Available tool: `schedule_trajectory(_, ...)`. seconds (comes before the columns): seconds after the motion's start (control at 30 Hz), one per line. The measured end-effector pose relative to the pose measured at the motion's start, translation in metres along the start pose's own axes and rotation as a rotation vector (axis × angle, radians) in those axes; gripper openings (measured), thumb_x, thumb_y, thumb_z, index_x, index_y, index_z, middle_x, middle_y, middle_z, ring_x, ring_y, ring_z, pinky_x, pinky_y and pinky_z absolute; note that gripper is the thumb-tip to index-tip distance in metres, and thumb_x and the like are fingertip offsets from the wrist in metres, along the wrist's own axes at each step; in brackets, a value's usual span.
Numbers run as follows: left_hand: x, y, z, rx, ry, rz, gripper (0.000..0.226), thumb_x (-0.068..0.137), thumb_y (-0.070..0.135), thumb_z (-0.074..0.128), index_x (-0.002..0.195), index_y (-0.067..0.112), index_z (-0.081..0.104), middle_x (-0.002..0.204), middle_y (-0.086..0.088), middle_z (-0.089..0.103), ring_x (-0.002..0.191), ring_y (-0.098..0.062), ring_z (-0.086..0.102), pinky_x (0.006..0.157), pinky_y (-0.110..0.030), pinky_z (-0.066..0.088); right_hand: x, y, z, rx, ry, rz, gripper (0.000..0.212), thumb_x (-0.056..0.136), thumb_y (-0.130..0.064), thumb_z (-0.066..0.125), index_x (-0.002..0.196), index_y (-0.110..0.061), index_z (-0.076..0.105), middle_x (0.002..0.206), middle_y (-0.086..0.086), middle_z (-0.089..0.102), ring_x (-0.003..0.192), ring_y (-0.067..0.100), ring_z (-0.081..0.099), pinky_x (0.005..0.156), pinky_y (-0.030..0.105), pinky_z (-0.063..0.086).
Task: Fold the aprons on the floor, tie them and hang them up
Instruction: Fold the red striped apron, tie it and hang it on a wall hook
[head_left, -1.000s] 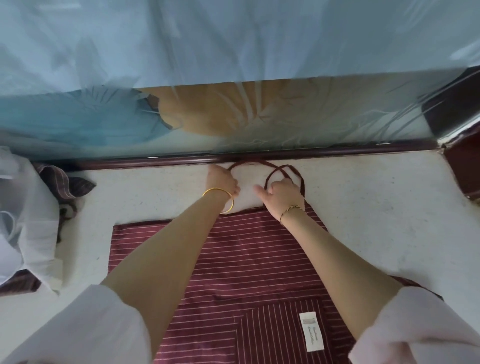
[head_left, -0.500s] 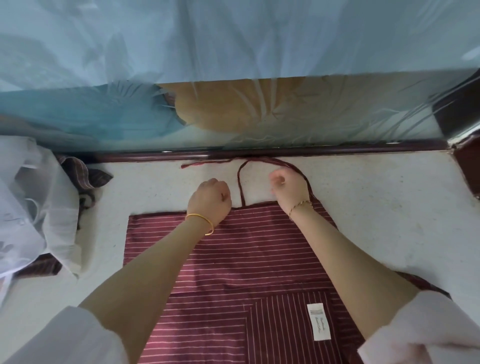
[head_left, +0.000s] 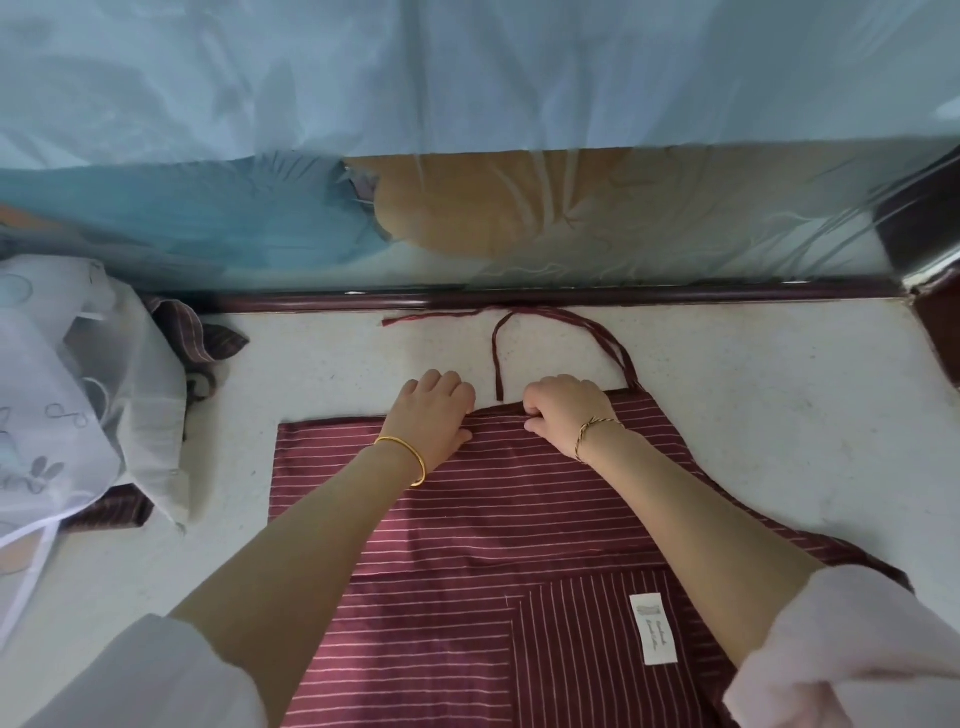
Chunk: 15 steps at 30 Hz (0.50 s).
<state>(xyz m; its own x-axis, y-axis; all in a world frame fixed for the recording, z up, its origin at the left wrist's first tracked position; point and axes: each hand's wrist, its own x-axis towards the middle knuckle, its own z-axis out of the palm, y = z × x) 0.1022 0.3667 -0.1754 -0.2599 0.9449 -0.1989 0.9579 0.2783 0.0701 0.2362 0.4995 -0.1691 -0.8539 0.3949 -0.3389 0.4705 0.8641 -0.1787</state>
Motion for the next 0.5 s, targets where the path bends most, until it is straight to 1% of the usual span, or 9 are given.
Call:
schedule_trajectory(0.07, 0.001, -0.001, -0.001, 0.010, -0.008, 0.009, 0.031, 0.092, 0.033, 0.054, 0.118, 0.018, 0.049, 0.121, -0.002, 0.050, 0.112, -0.021, 0.045, 0.098, -0.032, 0.039, 0.000, 0.002, 0.002, 0.007, 0.032, -0.010, 0.013, 0.096, -0.030, 0.049, 0.090, -0.020, 0.052, 0.084, -0.003, 0.048, 0.080, 0.018, 0.048, 0.068, 0.028, 0.040)
schedule_trajectory(0.13, 0.003, -0.001, -0.001, -0.023, -0.035, 0.001, 0.031, 0.092, 0.032, 0.054, 0.119, 0.018, 0.049, 0.122, -0.002, 0.050, 0.112, -0.021, 0.045, 0.098, -0.032, 0.039, 0.000, 0.003, 0.003, 0.022, 0.045, -0.020, 0.012, 0.097, -0.029, 0.047, 0.093, -0.018, 0.051, 0.084, -0.004, 0.046, 0.077, 0.016, 0.045, 0.067, 0.029, 0.040)
schedule_trajectory(0.17, 0.003, -0.001, -0.002, -0.051, -0.046, -0.008, 0.030, 0.092, 0.031, 0.054, 0.119, 0.019, 0.050, 0.122, -0.002, 0.050, 0.112, -0.021, 0.045, 0.098, -0.032, 0.039, 0.001, 0.004, 0.003, 0.031, 0.041, -0.020, 0.012, 0.097, -0.028, 0.047, 0.094, -0.018, 0.051, 0.084, -0.004, 0.046, 0.076, 0.016, 0.045, 0.068, 0.029, 0.041)
schedule_trajectory(0.27, 0.005, -0.005, -0.003, -0.093, -0.055, -0.004, 0.023, 0.092, 0.031, 0.053, 0.112, 0.020, 0.053, 0.117, 0.001, 0.053, 0.109, -0.020, 0.045, 0.096, -0.032, 0.038, 0.002, 0.006, 0.002, 0.069, 0.027, -0.002, 0.014, 0.098, -0.027, 0.046, 0.088, -0.018, 0.044, 0.084, -0.002, 0.051, 0.075, 0.017, 0.049, 0.069, 0.030, 0.044)
schedule_trajectory(0.37, 0.003, -0.010, -0.006, -0.143, -0.041, 0.010, 0.017, 0.093, 0.032, 0.051, 0.105, 0.021, 0.052, 0.111, 0.003, 0.057, 0.104, -0.018, 0.046, 0.094, -0.031, 0.035, 0.003, 0.007, 0.002, 0.099, 0.013, 0.016, 0.013, 0.098, -0.027, 0.045, 0.093, -0.015, 0.048, 0.085, -0.002, 0.052, 0.077, 0.017, 0.051, 0.070, 0.030, 0.045)
schedule_trajectory(0.43, 0.001, -0.012, -0.007, -0.162, -0.033, 0.011, 0.015, 0.094, 0.031, 0.049, 0.105, 0.022, 0.050, 0.108, 0.003, 0.059, 0.102, -0.018, 0.047, 0.095, -0.032, 0.034, 0.003, 0.007, 0.002, 0.107, 0.018, 0.022, 0.014, 0.098, -0.027, 0.046, 0.096, -0.014, 0.051, 0.086, -0.001, 0.053, 0.078, 0.017, 0.052, 0.070, 0.029, 0.044)
schedule_trajectory(0.5, -0.002, -0.015, -0.006, -0.154, -0.004, 0.007, 0.016, 0.094, 0.031, 0.050, 0.107, 0.022, 0.050, 0.112, 0.002, 0.057, 0.104, -0.018, 0.046, 0.097, -0.032, 0.034, 0.004, 0.006, 0.003, 0.097, 0.030, 0.028, 0.015, 0.098, -0.027, 0.046, 0.095, -0.014, 0.052, 0.086, 0.000, 0.055, 0.077, 0.017, 0.053, 0.068, 0.029, 0.043)
